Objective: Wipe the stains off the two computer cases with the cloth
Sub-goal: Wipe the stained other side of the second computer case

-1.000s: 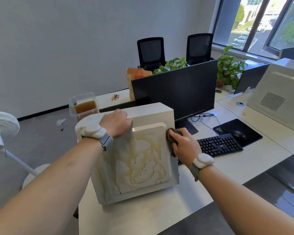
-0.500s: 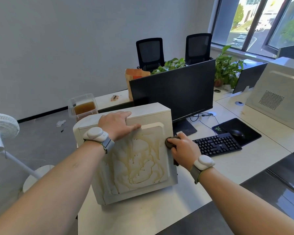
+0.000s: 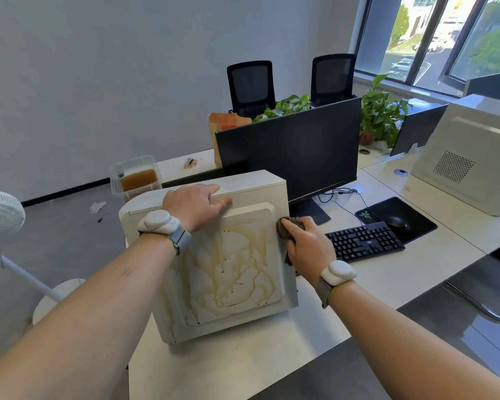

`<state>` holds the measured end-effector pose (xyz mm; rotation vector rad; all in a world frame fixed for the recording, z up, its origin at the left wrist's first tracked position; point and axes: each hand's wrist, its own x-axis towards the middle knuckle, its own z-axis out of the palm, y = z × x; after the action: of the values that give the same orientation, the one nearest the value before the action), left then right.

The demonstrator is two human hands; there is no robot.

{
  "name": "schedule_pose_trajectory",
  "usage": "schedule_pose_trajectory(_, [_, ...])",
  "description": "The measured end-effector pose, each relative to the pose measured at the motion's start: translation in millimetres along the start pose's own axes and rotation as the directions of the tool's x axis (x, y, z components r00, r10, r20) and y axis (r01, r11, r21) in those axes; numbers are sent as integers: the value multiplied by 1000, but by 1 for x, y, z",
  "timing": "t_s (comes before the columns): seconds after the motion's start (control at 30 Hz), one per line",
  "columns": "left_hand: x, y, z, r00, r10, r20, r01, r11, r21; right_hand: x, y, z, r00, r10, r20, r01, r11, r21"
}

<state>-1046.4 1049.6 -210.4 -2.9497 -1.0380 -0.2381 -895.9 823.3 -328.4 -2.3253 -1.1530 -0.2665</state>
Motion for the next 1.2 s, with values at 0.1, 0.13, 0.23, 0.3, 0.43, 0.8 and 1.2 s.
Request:
schedule_pose_trajectory(0.1, [-2,1,0,1000,0,-6,0,1000,-7,-9,8,7,988,-18,154,29,997,-72])
schedule_pose_trajectory(0.13, [-2,1,-1,1000,-4,-3,4,1000,-11,-15,11,9,974,-2,226,30,992,-122])
schedule_pose_trajectory(0.23, [-1,1,-1,1000,-9,-10,9,1000,-11,-29,18,9,919,47,391,28,982,-184])
schedule_pose_trajectory(0.3, [-2,1,0,1000,-7,-21,7,1000,-8,-29,16,7,968,36,247,-16,997,-82])
schedule_pose_trajectory(0.43, [-1,0,2,999,-14,-30,14,1000,-1,-25,13,16,999,-32,21,31,999,22])
schedule_pose_trajectory(0.8, [2,-3,6,999,3,-54,-2,1000,23,-20,12,-4,965,171,197,-187,980,62])
schedule_pose_trajectory(1.2, [9,-6,6,1000,-10,-13,10,1000,11,-22,9,42,995,-81,-51,86,991,99])
